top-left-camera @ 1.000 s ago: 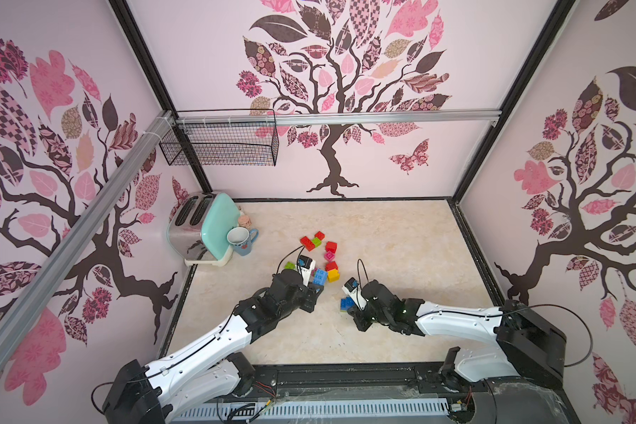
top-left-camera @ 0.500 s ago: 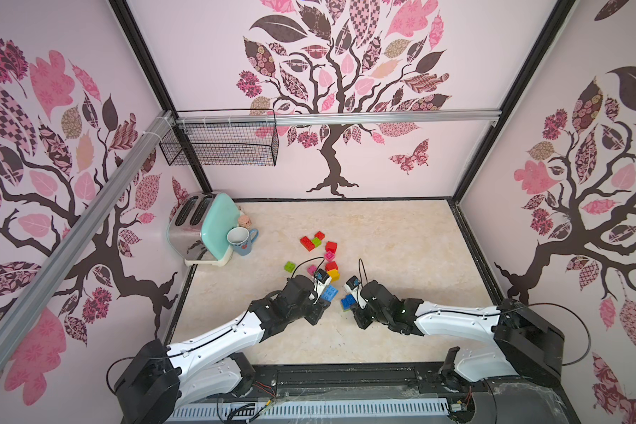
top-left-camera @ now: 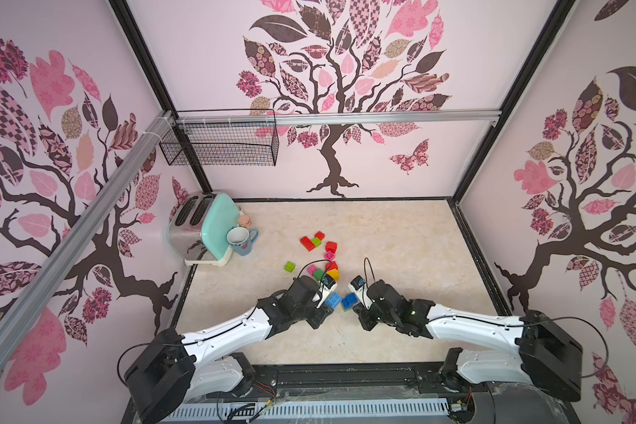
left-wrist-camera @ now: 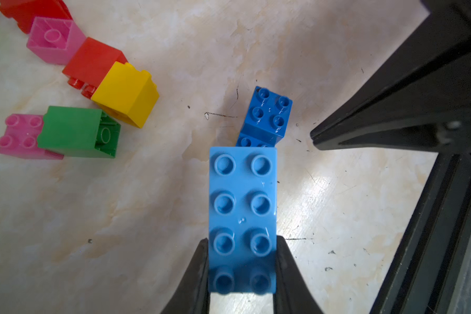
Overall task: Assemble the number 4 with lego
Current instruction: Assemble the lego brick with the lego brick.
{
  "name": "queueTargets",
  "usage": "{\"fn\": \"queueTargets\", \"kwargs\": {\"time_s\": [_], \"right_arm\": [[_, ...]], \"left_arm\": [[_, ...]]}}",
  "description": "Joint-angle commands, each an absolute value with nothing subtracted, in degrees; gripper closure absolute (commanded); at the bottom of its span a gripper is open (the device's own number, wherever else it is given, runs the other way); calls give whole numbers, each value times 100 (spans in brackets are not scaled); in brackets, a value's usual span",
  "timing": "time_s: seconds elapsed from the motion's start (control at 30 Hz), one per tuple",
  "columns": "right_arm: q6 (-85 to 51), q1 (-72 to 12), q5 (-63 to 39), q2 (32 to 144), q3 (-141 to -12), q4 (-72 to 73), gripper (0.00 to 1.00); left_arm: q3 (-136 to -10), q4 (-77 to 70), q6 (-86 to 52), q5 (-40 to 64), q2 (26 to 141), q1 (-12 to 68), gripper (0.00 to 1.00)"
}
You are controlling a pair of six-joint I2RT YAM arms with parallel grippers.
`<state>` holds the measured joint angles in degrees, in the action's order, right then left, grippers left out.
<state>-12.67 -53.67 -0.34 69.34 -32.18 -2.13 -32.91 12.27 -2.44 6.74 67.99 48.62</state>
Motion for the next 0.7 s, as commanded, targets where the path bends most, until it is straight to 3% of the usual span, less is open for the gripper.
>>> {"fn": "queueTargets", "kwargs": {"time_s": [0.0, 0.17, 0.67], "right_arm": [[-1659, -5075, -386, 6567, -3313, -447, 100], [-2473, -4524, -772, 6749, -3578, -160, 100], [-2719, -4511, -1283, 7087, -3641, 323, 100]], "left_arm": [[-3456, 1135, 535, 961, 6872, 4887, 100], [-4205, 2019, 1259, 1120, 7639, 4887, 100], [-4298, 1557, 1118, 966, 8086, 4887, 100]]}}
